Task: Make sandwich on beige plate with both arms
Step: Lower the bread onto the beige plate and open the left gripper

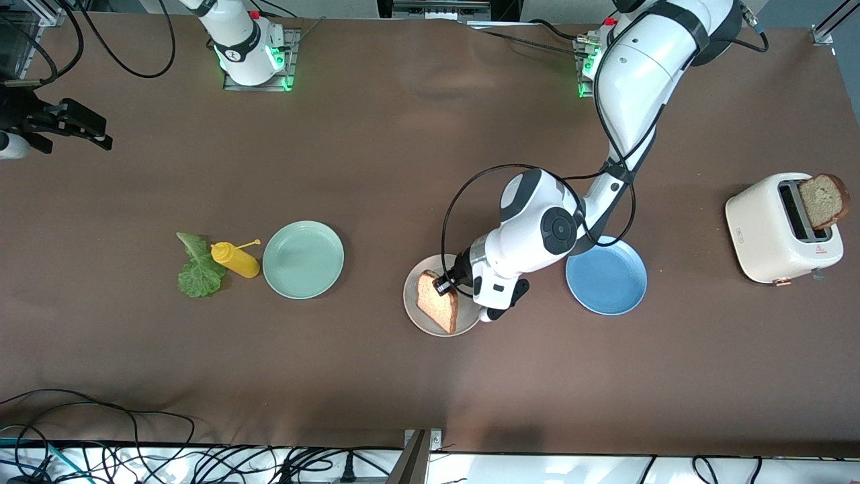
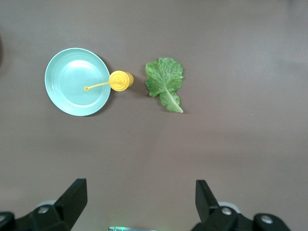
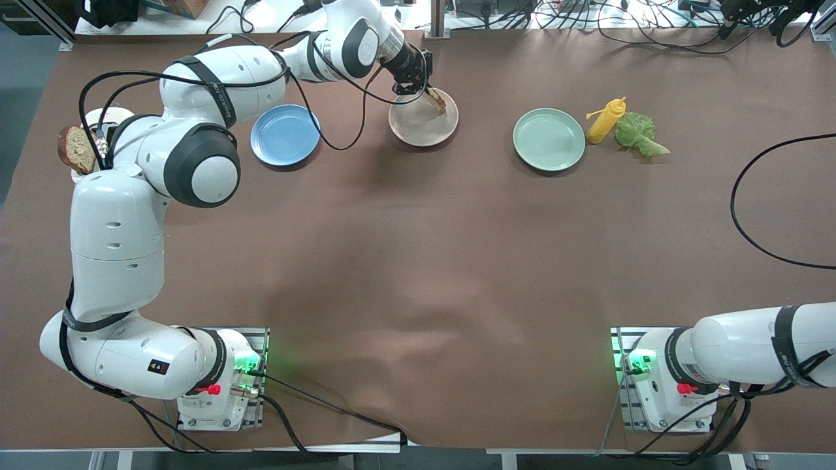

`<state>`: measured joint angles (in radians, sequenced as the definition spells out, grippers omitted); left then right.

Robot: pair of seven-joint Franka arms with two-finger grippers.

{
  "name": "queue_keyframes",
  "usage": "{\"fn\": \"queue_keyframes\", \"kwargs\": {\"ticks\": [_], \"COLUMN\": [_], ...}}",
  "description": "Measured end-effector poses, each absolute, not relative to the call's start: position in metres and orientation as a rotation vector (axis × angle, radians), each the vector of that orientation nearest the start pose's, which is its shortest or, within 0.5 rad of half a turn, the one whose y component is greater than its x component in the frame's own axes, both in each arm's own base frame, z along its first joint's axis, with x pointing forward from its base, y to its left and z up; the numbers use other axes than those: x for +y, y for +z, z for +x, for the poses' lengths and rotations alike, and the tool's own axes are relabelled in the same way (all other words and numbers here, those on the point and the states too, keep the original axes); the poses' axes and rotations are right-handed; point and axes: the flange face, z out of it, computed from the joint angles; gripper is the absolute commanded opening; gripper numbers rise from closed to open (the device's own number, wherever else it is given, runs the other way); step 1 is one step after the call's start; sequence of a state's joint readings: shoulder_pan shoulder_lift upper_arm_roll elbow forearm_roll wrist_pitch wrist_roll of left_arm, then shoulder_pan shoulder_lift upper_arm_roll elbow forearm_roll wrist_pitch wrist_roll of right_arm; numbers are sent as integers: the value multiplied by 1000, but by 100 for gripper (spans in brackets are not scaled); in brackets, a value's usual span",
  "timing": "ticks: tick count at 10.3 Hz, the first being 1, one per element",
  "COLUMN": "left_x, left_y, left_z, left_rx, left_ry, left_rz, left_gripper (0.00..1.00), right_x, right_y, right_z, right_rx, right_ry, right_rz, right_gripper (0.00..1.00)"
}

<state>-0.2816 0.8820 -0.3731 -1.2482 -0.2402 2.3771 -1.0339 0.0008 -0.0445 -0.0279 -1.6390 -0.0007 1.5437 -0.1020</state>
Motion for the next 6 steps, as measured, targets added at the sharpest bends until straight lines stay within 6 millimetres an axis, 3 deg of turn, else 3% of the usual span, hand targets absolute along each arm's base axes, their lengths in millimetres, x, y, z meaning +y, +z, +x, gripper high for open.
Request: {"fn": "queue_keyframes", "kwargs": {"ticks": [6], "left_x": [-413], "left_y": [278], "left_z": [665], "left_rx": [817], "left_ry": [-183], "left_rz": [2483], "left_gripper": [0], "right_x": [-15], "right_y": [614], "right_z": [536], "right_rx": [-117], "right_ry": [80], "right_rz": [-3135], "right_gripper": [100]}}
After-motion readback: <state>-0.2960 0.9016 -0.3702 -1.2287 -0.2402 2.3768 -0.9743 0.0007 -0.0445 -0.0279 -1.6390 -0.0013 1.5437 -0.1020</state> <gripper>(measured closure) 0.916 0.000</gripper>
